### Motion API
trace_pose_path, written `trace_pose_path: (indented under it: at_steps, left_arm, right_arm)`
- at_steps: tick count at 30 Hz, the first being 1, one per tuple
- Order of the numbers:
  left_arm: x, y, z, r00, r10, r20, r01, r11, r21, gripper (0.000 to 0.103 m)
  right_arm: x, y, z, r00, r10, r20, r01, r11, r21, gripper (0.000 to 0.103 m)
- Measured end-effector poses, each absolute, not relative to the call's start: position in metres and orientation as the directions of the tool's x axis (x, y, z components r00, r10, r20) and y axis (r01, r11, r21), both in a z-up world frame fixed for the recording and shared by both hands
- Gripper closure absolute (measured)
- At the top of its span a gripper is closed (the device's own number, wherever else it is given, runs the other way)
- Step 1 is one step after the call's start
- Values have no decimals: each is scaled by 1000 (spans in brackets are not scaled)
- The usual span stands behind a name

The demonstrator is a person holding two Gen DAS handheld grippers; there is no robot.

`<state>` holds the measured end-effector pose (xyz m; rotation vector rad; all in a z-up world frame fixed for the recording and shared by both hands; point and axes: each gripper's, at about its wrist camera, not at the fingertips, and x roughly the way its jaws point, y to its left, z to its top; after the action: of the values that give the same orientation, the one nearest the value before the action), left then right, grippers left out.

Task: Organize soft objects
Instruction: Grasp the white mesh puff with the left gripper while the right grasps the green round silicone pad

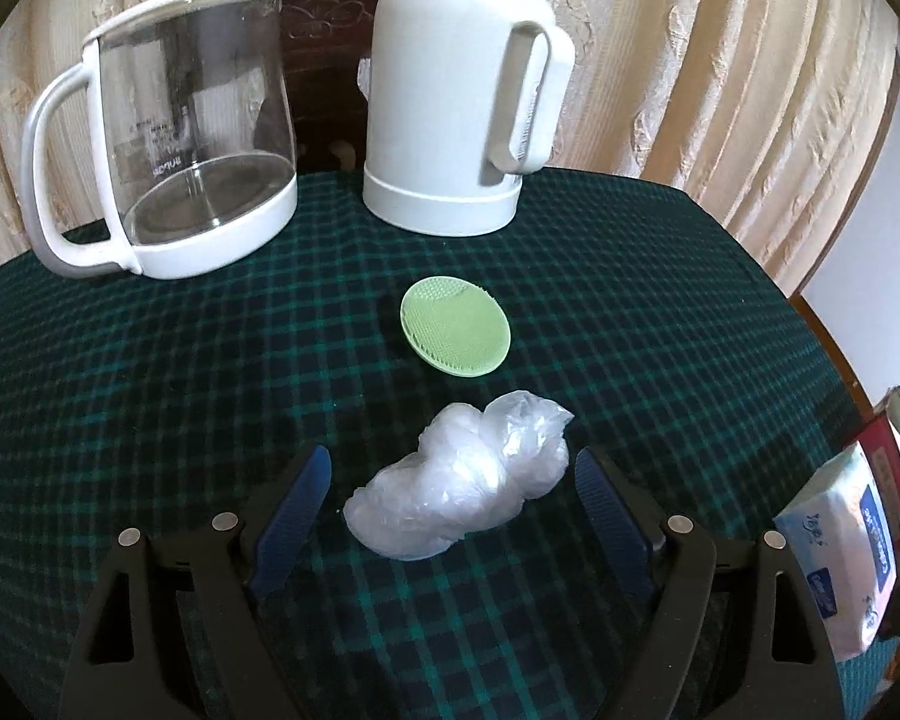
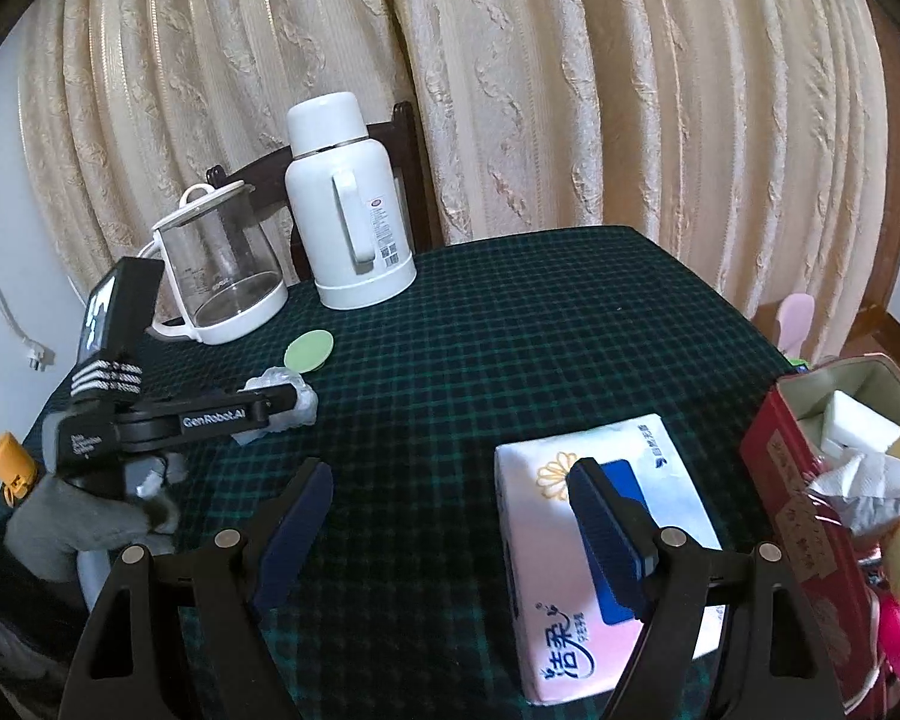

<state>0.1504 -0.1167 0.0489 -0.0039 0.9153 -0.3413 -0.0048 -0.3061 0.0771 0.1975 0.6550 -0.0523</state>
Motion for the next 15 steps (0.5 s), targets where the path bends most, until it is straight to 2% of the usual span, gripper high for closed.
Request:
trace_pose_path:
  at_steps: [2,4,6,8,9,11,15]
  left_arm:
    - [152,-115,46,560,-299,-773,287,945,-157,20]
    - [153,-113,44,564,-305,-767,285,944,-166,25]
    - [155,-110,41,560,-318,-765,283,941,-184,37]
    - [156,-108,39,558,-327,-763,279,940,-199,44]
    - [156,-106,38,558,-334,-760,279,938,-206,52]
    - [156,-104,39,560,-337,-757,278,937,-212,58]
    - [156,-94,50,585,-326,-743,257,943,-212,60]
  right_arm:
    - [-2,-304,78,790,22,-613,103,980,169,19]
    - [4,-302,80,786,36,-617,94,980,176,19]
    - [9,-299,81,782,41,-622,89,980,176,19]
    - [14,-296,82,780,40,-625,86,982,170,19]
    - [18,-294,82,778,38,-627,84,983,165,19]
    - [25,-290,82,772,43,-634,78,984,161,19]
    - [41,-283,82,757,70,-649,59,983,175,19]
